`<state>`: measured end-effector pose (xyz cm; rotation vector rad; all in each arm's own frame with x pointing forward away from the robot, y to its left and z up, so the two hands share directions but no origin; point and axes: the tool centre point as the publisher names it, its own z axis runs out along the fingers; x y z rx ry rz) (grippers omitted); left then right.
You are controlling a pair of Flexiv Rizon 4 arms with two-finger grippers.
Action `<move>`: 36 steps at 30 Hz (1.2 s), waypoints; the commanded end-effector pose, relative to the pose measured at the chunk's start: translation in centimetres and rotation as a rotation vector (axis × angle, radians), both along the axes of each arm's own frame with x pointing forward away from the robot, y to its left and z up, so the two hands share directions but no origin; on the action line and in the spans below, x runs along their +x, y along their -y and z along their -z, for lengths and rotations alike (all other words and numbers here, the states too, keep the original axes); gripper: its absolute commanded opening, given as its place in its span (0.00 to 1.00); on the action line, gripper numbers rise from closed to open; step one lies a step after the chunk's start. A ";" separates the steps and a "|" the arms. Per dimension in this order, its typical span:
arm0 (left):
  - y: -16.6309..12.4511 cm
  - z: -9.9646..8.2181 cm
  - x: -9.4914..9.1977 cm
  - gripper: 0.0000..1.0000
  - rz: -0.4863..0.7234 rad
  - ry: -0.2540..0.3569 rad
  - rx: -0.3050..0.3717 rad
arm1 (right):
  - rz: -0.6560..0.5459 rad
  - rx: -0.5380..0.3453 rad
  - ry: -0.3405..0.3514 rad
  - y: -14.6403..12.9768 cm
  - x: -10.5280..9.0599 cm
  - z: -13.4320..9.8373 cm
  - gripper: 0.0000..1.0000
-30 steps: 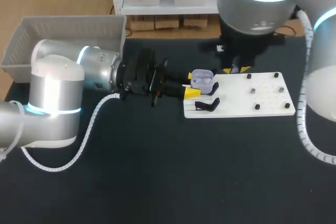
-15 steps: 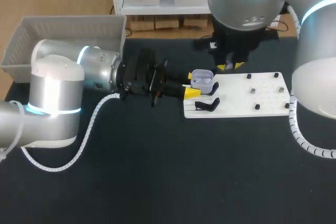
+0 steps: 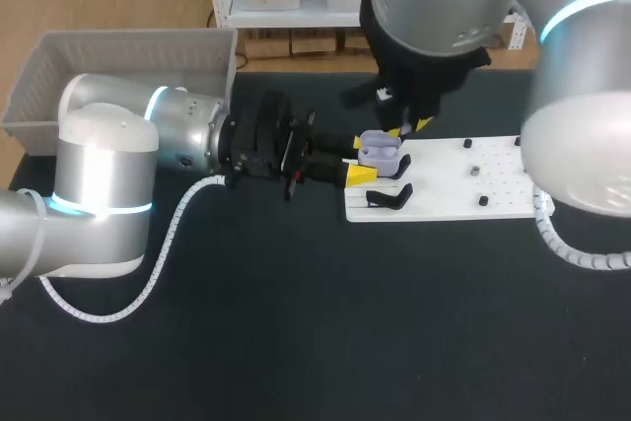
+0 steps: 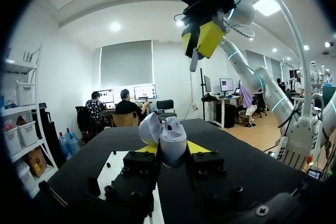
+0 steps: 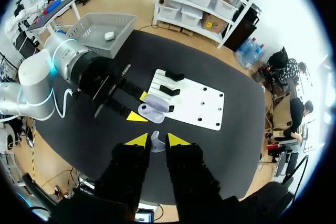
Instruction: Pick up each earbud case from the left stands, insert the matching earbuds, close the lid, and place the case in the box.
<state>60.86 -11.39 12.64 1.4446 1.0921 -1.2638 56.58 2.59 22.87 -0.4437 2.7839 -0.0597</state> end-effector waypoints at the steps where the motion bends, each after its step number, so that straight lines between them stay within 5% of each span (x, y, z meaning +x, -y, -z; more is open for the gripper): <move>1: 0.0 0.0 -0.1 0.00 -0.005 0.003 -0.002 | 0.020 -0.027 -0.066 -1.0 1.2 0.5 0.00; 36: 0.0 0.0 -0.1 0.00 -0.005 0.003 -0.002 | -0.005 -0.037 -0.136 -3.1 2.5 4.2 0.00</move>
